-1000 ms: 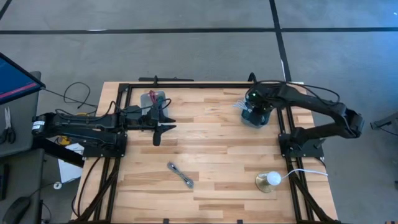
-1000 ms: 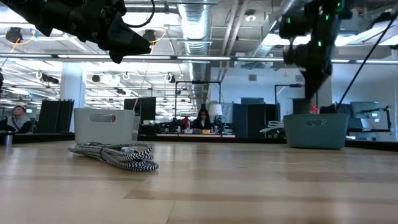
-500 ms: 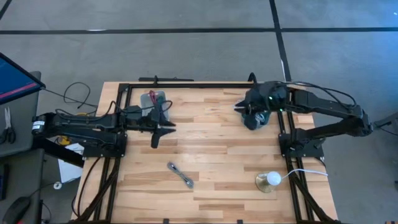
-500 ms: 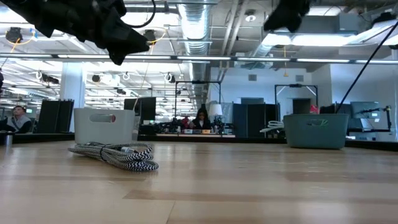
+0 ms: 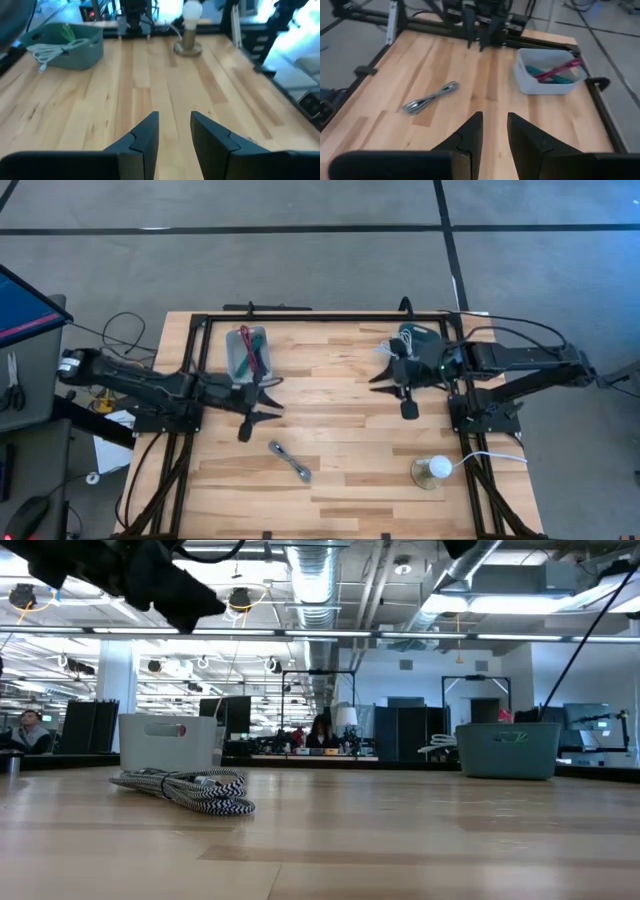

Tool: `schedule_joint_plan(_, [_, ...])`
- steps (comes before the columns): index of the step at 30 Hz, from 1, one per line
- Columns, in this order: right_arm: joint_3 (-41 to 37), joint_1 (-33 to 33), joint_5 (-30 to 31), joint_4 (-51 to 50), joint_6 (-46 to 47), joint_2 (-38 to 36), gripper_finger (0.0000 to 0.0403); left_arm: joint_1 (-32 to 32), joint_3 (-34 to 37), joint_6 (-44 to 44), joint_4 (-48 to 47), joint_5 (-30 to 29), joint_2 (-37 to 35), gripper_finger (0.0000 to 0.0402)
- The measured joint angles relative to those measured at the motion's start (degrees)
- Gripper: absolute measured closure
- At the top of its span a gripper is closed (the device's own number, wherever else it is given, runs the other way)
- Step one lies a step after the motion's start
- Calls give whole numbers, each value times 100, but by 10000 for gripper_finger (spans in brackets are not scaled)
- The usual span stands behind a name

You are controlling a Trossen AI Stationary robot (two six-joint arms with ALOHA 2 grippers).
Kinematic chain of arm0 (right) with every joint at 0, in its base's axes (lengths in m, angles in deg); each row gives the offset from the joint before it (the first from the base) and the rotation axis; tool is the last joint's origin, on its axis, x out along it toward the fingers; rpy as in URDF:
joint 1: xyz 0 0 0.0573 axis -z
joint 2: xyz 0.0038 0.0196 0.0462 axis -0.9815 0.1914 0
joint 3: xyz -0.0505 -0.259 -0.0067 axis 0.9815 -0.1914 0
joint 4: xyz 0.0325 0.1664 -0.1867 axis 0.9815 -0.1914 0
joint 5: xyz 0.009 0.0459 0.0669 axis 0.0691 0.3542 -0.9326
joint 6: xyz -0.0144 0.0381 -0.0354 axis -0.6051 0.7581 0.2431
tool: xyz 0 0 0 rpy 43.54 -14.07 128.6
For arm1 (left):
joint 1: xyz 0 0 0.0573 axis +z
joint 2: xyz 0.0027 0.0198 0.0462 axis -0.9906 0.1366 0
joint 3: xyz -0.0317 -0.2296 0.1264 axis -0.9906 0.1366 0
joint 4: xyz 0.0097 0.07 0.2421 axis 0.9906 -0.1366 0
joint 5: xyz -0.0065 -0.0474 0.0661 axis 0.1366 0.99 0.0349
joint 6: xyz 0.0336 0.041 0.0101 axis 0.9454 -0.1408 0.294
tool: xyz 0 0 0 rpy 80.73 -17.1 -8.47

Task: Pick & Place USB Port
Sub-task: Put the gray patterned USB cable into the gray bin

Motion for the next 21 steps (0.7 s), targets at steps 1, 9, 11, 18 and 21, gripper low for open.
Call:
schedule_joint_plan(1, [-35, -63, 0, 19, -6, 2, 321, -126, 0, 1, 1, -150, 78, 289])
schedule_joint_plan(9, [-457, -387, 557, 429, -8, -1, 321, -882, -167, -39, 6, -950, 696, 289])
schedule_joint_plan(11, [-508, -397, 693, 471, 39, 3, 321, -986, -336, -38, 8, -965, 859, 289])
schedule_joint_plan(18, [-866, -357, 802, 1021, 50, 28, 321, -1227, -948, 315, -334, -1050, 1363, 289])
schedule_joint_plan(21, [-997, -337, 802, 1203, 51, 28, 321, -1225, -1120, 258, -812, -1240, 1564, 289])
